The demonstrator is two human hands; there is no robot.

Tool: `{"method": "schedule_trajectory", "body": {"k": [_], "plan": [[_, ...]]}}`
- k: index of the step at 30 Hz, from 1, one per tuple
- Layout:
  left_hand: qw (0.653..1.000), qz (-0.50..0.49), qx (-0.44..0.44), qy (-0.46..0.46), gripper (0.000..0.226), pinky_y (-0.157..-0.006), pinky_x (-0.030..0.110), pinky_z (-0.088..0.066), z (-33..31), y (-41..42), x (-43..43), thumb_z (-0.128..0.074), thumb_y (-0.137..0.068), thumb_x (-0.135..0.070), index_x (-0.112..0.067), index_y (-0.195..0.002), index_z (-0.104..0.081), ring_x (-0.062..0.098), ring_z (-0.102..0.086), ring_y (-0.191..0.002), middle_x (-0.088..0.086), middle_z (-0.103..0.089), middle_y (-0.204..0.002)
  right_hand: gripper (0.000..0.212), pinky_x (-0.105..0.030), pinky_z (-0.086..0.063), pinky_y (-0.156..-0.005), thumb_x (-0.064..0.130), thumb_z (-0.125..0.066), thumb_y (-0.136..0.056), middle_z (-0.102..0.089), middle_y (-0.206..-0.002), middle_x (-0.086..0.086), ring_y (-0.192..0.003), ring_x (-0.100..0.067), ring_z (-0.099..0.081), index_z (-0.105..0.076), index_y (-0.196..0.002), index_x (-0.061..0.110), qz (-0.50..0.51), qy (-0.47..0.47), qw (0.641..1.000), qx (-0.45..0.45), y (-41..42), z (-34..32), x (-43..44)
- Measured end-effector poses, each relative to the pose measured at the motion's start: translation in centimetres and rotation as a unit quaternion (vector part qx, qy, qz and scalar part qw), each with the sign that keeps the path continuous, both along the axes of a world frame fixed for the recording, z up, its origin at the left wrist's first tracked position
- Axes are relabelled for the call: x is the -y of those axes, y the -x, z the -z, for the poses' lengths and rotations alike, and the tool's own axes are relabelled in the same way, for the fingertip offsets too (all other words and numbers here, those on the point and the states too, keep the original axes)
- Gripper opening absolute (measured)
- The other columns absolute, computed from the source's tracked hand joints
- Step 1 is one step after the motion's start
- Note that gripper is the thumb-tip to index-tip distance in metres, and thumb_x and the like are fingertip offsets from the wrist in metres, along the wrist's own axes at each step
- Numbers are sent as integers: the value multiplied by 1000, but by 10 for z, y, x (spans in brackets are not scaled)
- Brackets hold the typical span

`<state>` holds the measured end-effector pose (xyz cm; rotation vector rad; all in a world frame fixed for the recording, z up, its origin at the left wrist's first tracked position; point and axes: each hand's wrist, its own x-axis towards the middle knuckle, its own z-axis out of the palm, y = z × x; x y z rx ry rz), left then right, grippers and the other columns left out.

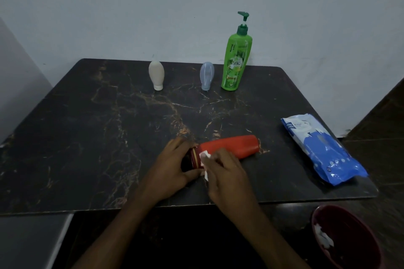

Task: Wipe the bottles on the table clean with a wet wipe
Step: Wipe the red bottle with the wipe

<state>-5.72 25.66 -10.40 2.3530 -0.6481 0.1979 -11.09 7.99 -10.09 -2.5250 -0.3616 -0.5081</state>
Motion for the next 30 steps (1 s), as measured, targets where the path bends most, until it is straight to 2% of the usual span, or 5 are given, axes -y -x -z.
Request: {"method": "schedule_trajectory", "body": {"k": [6,16,19,23,30], "plan": [[1000,-3,1,2,64,-97,10,-35,1,1,0,-86,-74,-42,-26,-129,-57,1,-48,-114,-15,-52,-123,35,-37,-52,-75,15,-53,-87,-61,-98,-2,-85,-20,-58,-69,-117,10,-6,-28,999,34,1,-1,4],[999,16,40,4,55,-83,23,-51,-10,9,2,-84,-77,-28,-31,-121,-51,-1,-54,-100,-24,-46,-119,48,-28,-40,-88,21,-72,-79,-48,-119,2,-106,-14,-45,-59,-124,29,80,103,990,-59,-31,-35,41],[997,18,75,11,46,-78,30,-54,-9,9,2,-80,-78,-10,-24,-113,-54,5,-58,-94,-19,-50,-116,37,-28,-46,-80,14,-71,-82,-51,-109,-1,-95,-13,-49,-64,-118,20,127,55,988,-61,-27,-26,76],[996,26,86,15,33,-82,34,-55,-3,5,1,-75,-83,-4,-18,-109,-61,10,-63,-100,-12,-56,-122,22,-13,-39,-69,14,-61,-93,-46,-102,6,-84,-4,-48,-67,-114,15,168,-47,983,-56,-17,-16,84],[998,28,56,23,35,-97,34,-54,1,3,0,-79,-83,-33,-23,-112,-62,10,-59,-121,-6,-62,-133,15,-33,-52,-84,10,-62,-89,-50,-111,1,-97,-12,-52,-69,-102,15,117,-52,989,-66,-8,-18,19]]}}
